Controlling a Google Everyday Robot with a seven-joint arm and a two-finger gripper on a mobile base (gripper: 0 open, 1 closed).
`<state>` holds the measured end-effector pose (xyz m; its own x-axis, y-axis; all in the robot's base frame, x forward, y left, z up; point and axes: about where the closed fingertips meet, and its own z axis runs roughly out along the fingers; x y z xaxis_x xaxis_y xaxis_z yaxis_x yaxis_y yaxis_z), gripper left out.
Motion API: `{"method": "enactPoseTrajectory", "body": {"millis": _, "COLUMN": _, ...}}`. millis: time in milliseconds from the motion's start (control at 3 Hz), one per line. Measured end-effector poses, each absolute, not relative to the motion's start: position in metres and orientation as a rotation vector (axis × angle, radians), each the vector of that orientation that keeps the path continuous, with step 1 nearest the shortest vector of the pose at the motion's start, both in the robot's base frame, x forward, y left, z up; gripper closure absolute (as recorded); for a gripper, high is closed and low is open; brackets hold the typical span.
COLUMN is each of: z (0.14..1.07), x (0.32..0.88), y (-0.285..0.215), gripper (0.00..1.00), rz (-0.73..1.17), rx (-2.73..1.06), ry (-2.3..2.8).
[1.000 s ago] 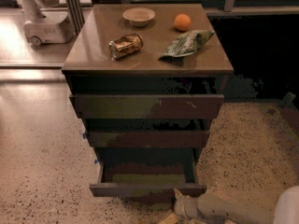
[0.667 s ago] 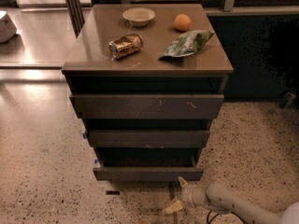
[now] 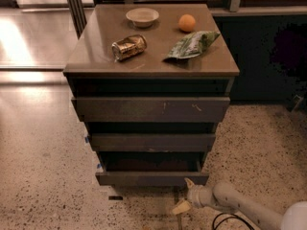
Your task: Close bottom drawer
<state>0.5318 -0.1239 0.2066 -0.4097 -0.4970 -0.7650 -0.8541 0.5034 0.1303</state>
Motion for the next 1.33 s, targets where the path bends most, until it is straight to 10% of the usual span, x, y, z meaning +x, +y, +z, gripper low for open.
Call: {"method": "enactPoseTrajectory", "body": {"millis": 1333, "z": 0.219, "x": 0.591, "y": -0.125, "gripper": 0.0, "rz": 0.653, "rx": -1.206, "ry": 2.032}}
